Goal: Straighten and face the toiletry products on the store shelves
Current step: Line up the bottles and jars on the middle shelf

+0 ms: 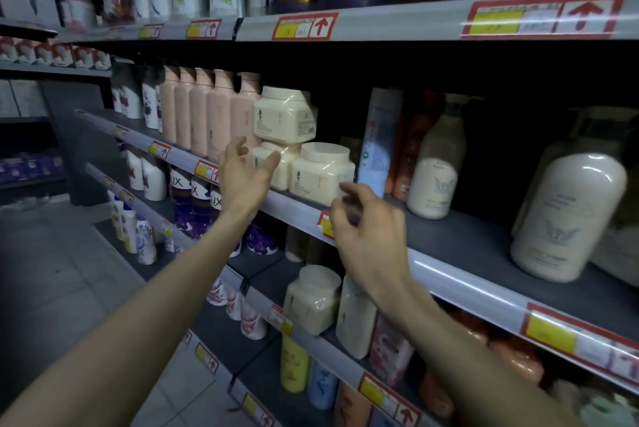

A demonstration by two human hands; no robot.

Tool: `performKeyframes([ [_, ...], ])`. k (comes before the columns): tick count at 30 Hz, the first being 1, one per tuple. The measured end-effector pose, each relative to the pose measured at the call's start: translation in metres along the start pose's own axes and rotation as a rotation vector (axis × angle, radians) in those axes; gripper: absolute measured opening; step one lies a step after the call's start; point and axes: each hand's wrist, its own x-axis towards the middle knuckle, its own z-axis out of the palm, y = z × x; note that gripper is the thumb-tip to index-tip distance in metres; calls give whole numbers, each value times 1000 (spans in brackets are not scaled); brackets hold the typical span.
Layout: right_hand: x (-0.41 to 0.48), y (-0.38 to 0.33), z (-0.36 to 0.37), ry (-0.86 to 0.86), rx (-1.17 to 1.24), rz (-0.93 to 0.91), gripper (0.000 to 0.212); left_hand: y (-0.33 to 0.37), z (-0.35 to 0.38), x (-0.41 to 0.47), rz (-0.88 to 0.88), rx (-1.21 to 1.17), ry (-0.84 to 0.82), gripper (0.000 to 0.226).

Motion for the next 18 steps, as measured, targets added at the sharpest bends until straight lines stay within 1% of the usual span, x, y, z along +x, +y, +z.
performKeyframes([
  [2, -48, 6, -1, -47, 96, 30, 20, -15, -6, -41, 94, -108, 140, 42],
  [3, -70, 13, 3, -100, 102, 73, 14, -25, -9, -63, 105, -150, 147, 30],
  [4, -90, 23, 11, -167, 80, 136, 13, -41, -9, -82, 90, -167, 111, 26],
  [6, -121, 49, 33, -331, 45, 297, 18, -78, -5, -110, 2, -112, -49, 26],
  [7, -131, 63, 45, -410, 38, 365, 25, -98, -1, -118, -64, -73, -140, 28],
  [8, -138, 75, 56, -465, 38, 408, 32, -116, 4, -124, -136, -42, -234, 30],
  [9, -141, 84, 65, -482, 49, 440, 37, -132, 9, -128, -204, -23, -323, 34],
  [11, -139, 92, 76, -462, 108, 500, 38, -153, 16, -130, -304, 26, -453, 45],
  [14, -131, 95, 87, -431, 200, 594, 32, -168, 28, -124, -377, 64, -575, 61],
  [15, -129, 95, 91, -425, 201, 612, 36, -170, 32, -122, -392, 75, -614, 63],
  [16, -129, 97, 98, -414, 199, 627, 41, -169, 36, -120, -399, 83, -647, 62],
  [18, -128, 98, 108, -374, 210, 644, 54, -168, 41, -116, -395, 68, -680, 46],
])
